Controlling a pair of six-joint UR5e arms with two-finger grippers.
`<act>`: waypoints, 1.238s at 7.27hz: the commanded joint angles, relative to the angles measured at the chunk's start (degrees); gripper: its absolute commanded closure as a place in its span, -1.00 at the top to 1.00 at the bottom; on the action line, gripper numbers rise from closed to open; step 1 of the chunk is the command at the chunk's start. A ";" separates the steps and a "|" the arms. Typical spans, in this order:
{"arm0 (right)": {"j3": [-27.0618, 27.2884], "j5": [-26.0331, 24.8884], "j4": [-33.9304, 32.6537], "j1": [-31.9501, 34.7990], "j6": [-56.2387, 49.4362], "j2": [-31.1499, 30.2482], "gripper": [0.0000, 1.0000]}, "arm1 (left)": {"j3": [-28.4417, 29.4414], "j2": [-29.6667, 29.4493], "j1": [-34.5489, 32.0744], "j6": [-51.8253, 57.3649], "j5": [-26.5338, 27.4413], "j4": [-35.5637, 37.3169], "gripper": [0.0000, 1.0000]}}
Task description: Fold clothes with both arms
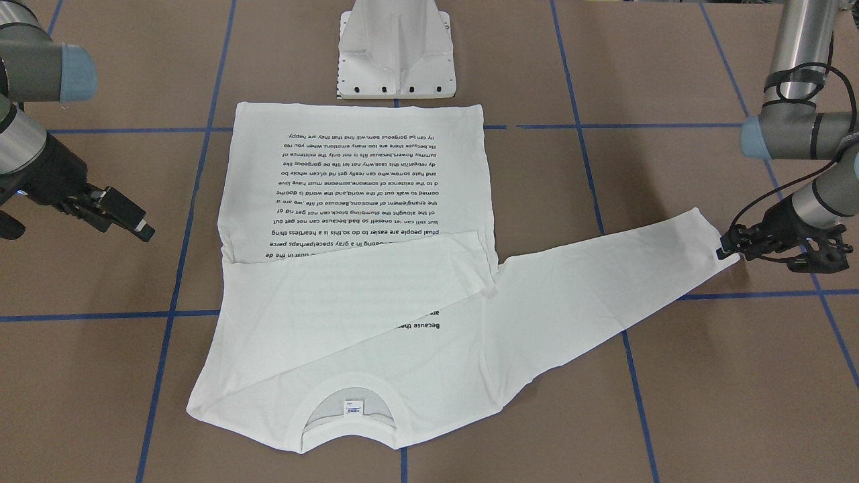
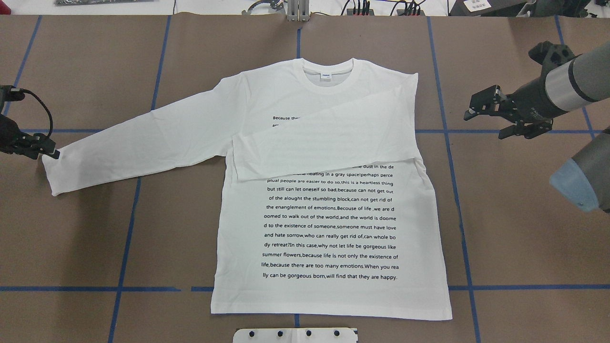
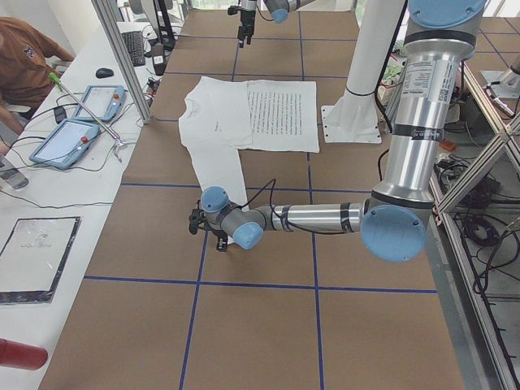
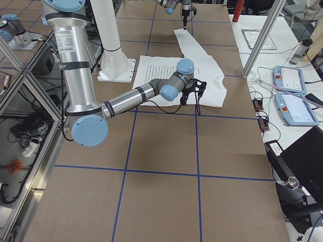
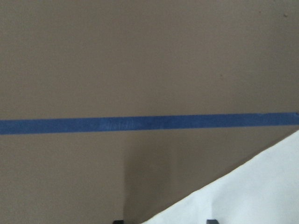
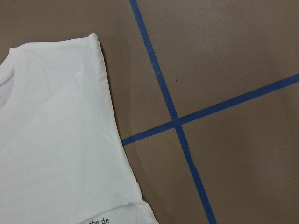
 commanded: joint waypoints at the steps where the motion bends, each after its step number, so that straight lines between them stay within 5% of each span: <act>1: 0.06 -0.01 0.00 0.00 0.03 -0.06 0.98 | -0.06 0.22 0.05 0.00 0.01 -0.19 -0.07; 3: 0.06 -0.01 0.00 0.00 0.03 0.03 0.97 | -0.32 0.48 0.05 0.00 0.45 -0.19 -0.99; 5: -0.03 -0.01 0.00 -0.08 0.03 0.12 0.97 | -1.02 0.31 0.05 -0.17 1.16 -0.19 -1.00; 9: -0.73 0.26 -0.18 2.28 -6.61 -1.54 0.98 | -18.04 -1.53 0.14 -9.00 -2.71 9.03 -1.00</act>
